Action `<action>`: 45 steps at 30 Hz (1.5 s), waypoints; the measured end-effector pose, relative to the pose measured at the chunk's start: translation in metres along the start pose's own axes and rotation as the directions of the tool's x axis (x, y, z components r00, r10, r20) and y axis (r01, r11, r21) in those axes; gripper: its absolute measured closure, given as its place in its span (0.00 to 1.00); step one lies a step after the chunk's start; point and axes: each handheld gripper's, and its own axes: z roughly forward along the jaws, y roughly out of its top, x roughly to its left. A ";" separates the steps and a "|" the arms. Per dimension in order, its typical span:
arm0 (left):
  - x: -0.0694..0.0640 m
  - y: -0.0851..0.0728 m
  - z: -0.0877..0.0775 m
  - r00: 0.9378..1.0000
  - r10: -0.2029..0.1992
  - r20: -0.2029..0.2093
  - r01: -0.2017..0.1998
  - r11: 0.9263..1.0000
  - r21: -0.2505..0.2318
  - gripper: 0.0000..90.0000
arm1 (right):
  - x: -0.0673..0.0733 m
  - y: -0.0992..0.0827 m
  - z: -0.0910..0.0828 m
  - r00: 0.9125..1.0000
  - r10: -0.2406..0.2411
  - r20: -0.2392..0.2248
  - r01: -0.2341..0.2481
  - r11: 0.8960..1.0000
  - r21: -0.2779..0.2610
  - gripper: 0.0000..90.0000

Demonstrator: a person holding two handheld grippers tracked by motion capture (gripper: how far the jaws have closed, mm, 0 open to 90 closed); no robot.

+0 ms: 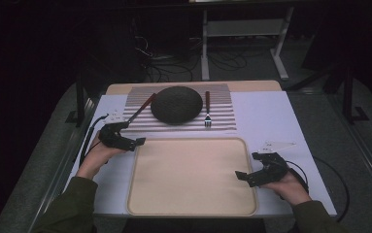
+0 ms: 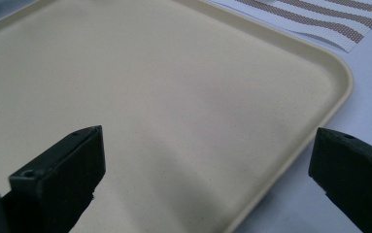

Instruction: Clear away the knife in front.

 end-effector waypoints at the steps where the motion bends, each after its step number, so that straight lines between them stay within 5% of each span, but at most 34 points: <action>1: 0.001 0.001 0.001 1.000 0.001 -0.002 -0.001 1.000 0.003 0.00 | 0.000 0.000 0.000 1.000 0.002 0.000 -0.002 1.000 0.000 0.00; 17: 0.021 0.023 0.026 1.000 0.005 -0.019 -0.005 1.000 0.004 0.00 | -0.001 0.000 -0.001 1.000 0.007 -0.003 -0.007 1.000 0.000 0.00; 30: 0.057 0.040 0.047 0.998 -0.028 -0.059 0.030 0.999 0.033 0.00 | -0.002 -0.001 0.000 1.000 0.009 -0.007 -0.009 1.000 -0.002 0.00; 45: 0.086 0.055 0.069 0.991 -0.032 -0.128 0.045 0.994 0.099 0.19 | -0.003 -0.001 -0.001 1.000 0.017 -0.009 -0.017 1.000 -0.004 0.00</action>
